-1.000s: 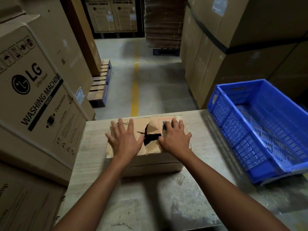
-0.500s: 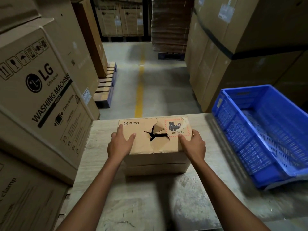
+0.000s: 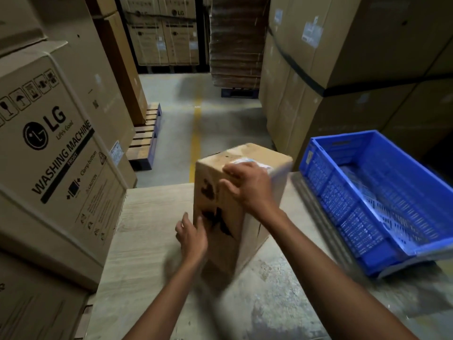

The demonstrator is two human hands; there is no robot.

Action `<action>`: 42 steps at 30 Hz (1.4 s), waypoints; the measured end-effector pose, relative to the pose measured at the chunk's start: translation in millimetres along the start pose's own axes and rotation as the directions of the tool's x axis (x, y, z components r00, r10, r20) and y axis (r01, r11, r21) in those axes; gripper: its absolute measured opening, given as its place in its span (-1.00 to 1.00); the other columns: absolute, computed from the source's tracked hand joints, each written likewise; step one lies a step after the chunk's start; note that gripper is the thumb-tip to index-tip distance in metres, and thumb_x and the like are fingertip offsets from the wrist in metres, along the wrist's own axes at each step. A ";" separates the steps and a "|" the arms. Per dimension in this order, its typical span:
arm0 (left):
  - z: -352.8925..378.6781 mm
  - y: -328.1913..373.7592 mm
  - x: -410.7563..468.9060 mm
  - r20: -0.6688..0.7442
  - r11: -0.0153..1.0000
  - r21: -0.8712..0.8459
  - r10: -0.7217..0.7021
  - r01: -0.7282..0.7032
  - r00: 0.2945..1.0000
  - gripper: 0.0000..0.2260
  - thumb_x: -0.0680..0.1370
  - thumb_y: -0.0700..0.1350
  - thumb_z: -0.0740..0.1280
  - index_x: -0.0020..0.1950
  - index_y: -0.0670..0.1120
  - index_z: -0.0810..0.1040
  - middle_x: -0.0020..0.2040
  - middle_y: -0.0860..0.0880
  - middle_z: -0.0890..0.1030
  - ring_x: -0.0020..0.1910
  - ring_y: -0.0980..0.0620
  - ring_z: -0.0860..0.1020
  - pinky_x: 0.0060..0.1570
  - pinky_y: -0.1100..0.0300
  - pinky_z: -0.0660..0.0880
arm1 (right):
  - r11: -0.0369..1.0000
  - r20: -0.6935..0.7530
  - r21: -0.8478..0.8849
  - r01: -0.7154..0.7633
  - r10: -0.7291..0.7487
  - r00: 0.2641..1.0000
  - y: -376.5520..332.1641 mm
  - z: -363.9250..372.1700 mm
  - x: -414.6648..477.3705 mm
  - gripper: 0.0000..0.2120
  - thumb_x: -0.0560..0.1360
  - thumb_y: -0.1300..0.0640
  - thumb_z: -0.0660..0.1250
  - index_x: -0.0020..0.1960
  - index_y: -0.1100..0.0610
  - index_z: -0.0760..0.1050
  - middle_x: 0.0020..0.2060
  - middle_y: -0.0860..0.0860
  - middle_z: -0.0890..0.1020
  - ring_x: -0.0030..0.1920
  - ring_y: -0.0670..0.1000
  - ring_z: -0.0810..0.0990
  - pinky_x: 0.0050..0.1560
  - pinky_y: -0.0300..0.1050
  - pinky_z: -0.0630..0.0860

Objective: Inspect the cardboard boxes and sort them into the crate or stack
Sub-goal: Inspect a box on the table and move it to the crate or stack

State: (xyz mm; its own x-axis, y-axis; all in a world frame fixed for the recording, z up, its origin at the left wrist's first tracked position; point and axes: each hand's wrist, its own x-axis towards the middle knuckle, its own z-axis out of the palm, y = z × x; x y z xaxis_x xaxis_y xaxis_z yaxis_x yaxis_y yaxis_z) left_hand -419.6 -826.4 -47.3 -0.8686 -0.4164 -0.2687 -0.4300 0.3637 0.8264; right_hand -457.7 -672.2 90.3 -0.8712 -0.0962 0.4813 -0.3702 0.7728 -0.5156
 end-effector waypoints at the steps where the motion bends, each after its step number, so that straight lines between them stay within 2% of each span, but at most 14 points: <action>1: -6.4 10.8 0.0 -0.051 0.989 -0.130 0.059 -0.065 0.997 -0.55 0.67 0.11 0.13 0.53 -0.02 0.28 0.50 -0.13 0.30 0.44 -0.19 0.32 0.37 -0.11 0.33 | 0.997 0.019 0.033 0.075 -0.076 0.997 -1.4 5.5 -7.8 -0.79 0.47 -0.06 0.43 0.03 0.01 0.71 -0.04 -0.01 0.74 0.03 0.07 0.64 0.10 0.18 0.54; 3: -24.2 36.4 1.5 -0.045 0.862 -0.498 0.076 -0.089 0.996 -0.62 0.68 0.10 0.08 0.40 -0.03 0.44 0.33 -0.08 0.53 0.31 -0.11 0.50 0.22 0.00 0.46 | 0.991 0.001 0.048 0.124 -0.125 0.992 0.4 17.1 -23.3 -0.72 0.50 -0.15 0.33 -0.02 -0.01 0.71 0.06 -0.05 0.72 0.16 0.03 0.61 0.28 0.25 0.42; 6: -47.3 67.8 3.7 0.189 0.605 -0.793 0.140 0.067 0.972 -0.52 0.69 0.15 0.02 0.32 -0.12 0.55 0.17 -0.14 0.67 0.17 -0.08 0.62 0.13 0.03 0.54 | 0.981 -0.136 0.163 -0.103 0.126 0.983 -1.1 21.3 -41.0 -0.62 0.53 -0.22 0.26 0.16 -0.01 0.64 0.47 0.07 0.44 0.51 0.09 0.30 0.50 0.21 0.14; 9: -47.3 81.2 -5.9 0.186 0.753 -0.653 0.255 -0.075 0.949 -0.65 0.67 0.10 0.15 0.27 -0.06 0.58 0.15 -0.09 0.67 0.15 -0.03 0.63 0.10 0.08 0.57 | 0.901 -0.115 0.316 -0.296 0.346 0.931 -1.8 14.2 -50.8 -0.47 0.49 -0.24 0.24 0.39 -0.04 0.51 0.61 0.06 0.13 0.60 0.00 0.03 0.47 -0.09 0.10; 12: -37.4 72.9 -16.1 0.066 0.836 -0.493 0.313 -0.242 0.947 -0.66 0.54 0.20 0.30 0.28 0.13 0.50 0.19 0.02 0.62 0.13 0.07 0.62 0.08 0.05 0.61 | 0.876 -0.083 0.410 -0.254 0.313 0.946 10.5 5.8 -53.4 -0.61 0.46 -0.07 0.29 0.26 -0.08 0.56 0.53 -0.05 0.27 0.55 -0.12 0.08 0.37 -0.48 0.11; 17: -36.4 45.0 -43.7 -0.129 0.846 -0.242 0.458 -0.475 0.880 -0.51 0.48 0.15 0.27 0.40 0.08 0.42 0.21 0.06 0.42 0.10 0.28 0.51 -0.09 0.40 0.54 | 0.900 -0.017 0.414 -0.139 0.160 0.987 42.0 6.6 -69.4 -0.61 0.45 0.02 0.29 0.20 0.14 0.65 0.34 -0.01 0.55 0.51 -0.06 0.33 0.41 -0.23 0.39; 20: -40.9 33.3 -51.6 -0.110 0.836 -0.100 0.530 -0.540 0.841 -0.55 0.51 0.06 0.25 0.38 -0.03 0.47 0.23 0.00 0.37 0.15 0.24 0.45 0.04 0.25 0.58 | 0.953 -0.033 0.294 -0.080 0.094 0.995 42.1 14.3 -85.5 -0.67 0.50 0.09 0.31 0.20 0.18 0.65 0.32 0.01 0.58 0.49 -0.02 0.37 0.41 -0.16 0.41; 22: -46.4 30.5 -51.9 -0.141 0.717 0.103 0.697 -0.690 0.703 -0.64 0.52 -0.02 0.25 0.27 -0.11 0.57 0.29 -0.09 0.39 0.28 0.03 0.41 0.14 0.02 0.57 | 0.991 -0.106 0.137 0.002 0.012 0.994 37.4 16.6 -93.6 -0.72 0.52 0.12 0.32 0.15 0.19 0.66 0.26 0.06 0.63 0.43 0.05 0.46 0.39 -0.05 0.44; 24: -51.0 31.7 -50.2 -0.114 0.501 0.289 0.864 -0.815 0.491 -0.75 0.51 -0.15 0.31 0.14 -0.18 0.63 0.27 -0.19 0.49 0.27 -0.14 0.45 0.19 -0.02 0.51 | 0.995 -0.160 0.023 0.098 -0.093 0.983 30.9 17.2 -100.3 -0.78 0.54 0.14 0.35 0.11 0.20 0.68 0.20 0.08 0.66 0.34 0.09 0.55 0.34 0.03 0.48; 26: -52.4 37.4 -51.2 -0.002 0.351 0.338 0.928 -0.873 0.373 -0.79 0.51 -0.19 0.34 0.11 -0.20 0.64 0.19 -0.20 0.57 0.22 -0.16 0.52 0.18 -0.03 0.50 | 0.982 -0.138 -0.041 0.182 -0.186 0.973 24.1 18.6 -105.8 -0.78 0.54 0.12 0.36 0.11 0.19 0.67 0.19 0.09 0.67 0.29 0.10 0.58 0.32 0.04 0.47; 32: -47.3 50.4 -58.5 0.176 0.331 0.445 0.879 -0.832 0.444 -0.81 0.54 -0.08 0.27 -0.02 -0.13 0.63 -0.01 -0.07 0.60 -0.03 -0.06 0.53 -0.10 0.07 0.48 | 0.981 -0.070 -0.100 0.167 -0.175 0.982 13.4 24.1 -109.9 -0.74 0.55 0.03 0.26 0.05 0.13 0.67 0.13 0.03 0.68 0.23 0.06 0.60 0.24 0.03 0.45; 36: -53.0 71.6 -50.2 0.253 0.305 0.454 0.857 -0.838 0.449 -0.86 0.52 -0.09 0.25 -0.17 -0.11 0.54 -0.14 -0.04 0.52 -0.15 -0.03 0.45 -0.21 0.03 0.49 | 0.976 0.041 -0.151 0.155 -0.150 0.988 9.2 10.3 -90.7 -0.80 0.48 -0.01 0.26 -0.09 0.09 0.57 -0.06 -0.02 0.61 -0.02 0.07 0.54 -0.04 -0.04 0.37; 39: -53.2 86.7 -39.5 0.300 0.359 0.455 0.800 -0.815 0.520 -0.87 0.55 -0.10 0.28 -0.02 -0.12 0.57 0.03 -0.09 0.55 0.04 -0.06 0.48 -0.04 -0.02 0.55 | 0.971 0.132 -0.205 0.122 -0.096 0.987 8.5 3.8 -70.0 -0.73 0.47 -0.07 0.20 -0.03 0.07 0.55 -0.05 0.00 0.56 -0.03 0.07 0.50 -0.05 -0.07 0.32; 42: -53.0 92.5 -29.1 0.349 0.424 0.486 0.707 -0.764 0.615 -0.63 0.62 -0.03 0.23 0.42 -0.07 0.45 0.48 -0.14 0.38 0.49 -0.12 0.27 0.41 -0.06 0.36 | 0.968 0.285 -0.229 0.100 -0.031 0.958 12.1 4.1 -58.3 -0.54 0.54 -0.16 0.07 0.23 0.06 0.53 0.23 0.07 0.56 0.24 0.11 0.51 0.26 0.04 0.41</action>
State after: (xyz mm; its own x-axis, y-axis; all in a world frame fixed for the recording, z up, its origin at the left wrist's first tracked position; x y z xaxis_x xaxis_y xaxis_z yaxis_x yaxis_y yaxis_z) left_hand -421.1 -824.8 63.2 -0.9240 0.2924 0.2465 0.3618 0.8773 0.3155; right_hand -412.7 -659.8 53.0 -0.9149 -0.2954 0.2751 -0.3717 0.8823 -0.2888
